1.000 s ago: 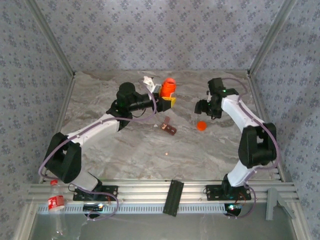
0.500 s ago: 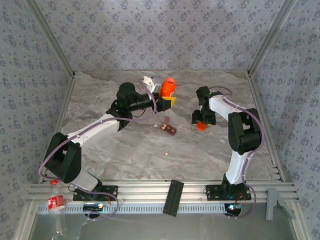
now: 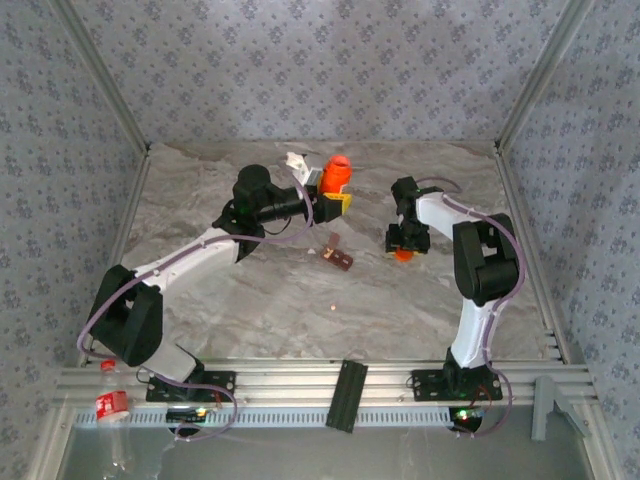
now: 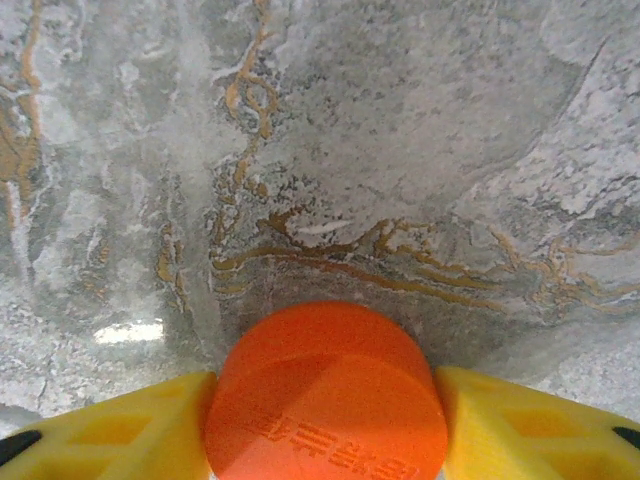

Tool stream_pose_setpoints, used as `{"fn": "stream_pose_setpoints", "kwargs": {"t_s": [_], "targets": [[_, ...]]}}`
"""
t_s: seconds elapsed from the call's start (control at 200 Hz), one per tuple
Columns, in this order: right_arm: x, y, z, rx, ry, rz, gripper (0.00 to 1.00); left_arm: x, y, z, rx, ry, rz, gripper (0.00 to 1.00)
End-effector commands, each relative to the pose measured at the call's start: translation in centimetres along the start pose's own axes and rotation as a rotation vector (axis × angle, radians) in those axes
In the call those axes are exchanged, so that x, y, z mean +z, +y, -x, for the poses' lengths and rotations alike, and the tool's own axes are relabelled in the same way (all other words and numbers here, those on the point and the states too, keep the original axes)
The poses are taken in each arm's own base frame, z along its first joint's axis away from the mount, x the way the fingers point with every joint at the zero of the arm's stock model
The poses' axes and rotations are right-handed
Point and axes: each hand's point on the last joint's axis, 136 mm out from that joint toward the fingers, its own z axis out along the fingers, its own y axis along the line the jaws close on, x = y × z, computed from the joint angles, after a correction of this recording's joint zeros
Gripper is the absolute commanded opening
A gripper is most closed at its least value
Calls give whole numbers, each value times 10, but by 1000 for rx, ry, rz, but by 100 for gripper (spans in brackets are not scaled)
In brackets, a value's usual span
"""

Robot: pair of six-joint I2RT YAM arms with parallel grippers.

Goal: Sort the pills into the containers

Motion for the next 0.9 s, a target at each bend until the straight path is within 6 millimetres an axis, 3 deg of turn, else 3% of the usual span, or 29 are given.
{"fn": "stream_pose_setpoints", "kwargs": {"t_s": [0.0,0.125,0.24,0.36,0.515,0.65,0.785,0.894], "targets": [[5,-1,-7,-11,24,-11,52,-6,-8,21,52,-59,-13,0],[-7,0,-4,-11,-2,2,40,-6,-9,21,52,-57,-20,0],[-44,5,4,-9,-78,46,37,-5,-10,17,53,-43,-28,0],[-110,19,16,-30,-198,147,37,-4,-11,8,53,-5,-50,0],[-208,40,26,-100,-358,301,37,2,-14,-20,37,93,-95,0],[-272,59,23,-169,-435,437,37,5,-18,-45,51,146,-118,0],[-305,79,13,-239,-455,547,37,5,-18,-68,73,186,-117,0],[-309,92,4,-301,-434,588,37,5,-16,-81,72,211,-113,0]]}}
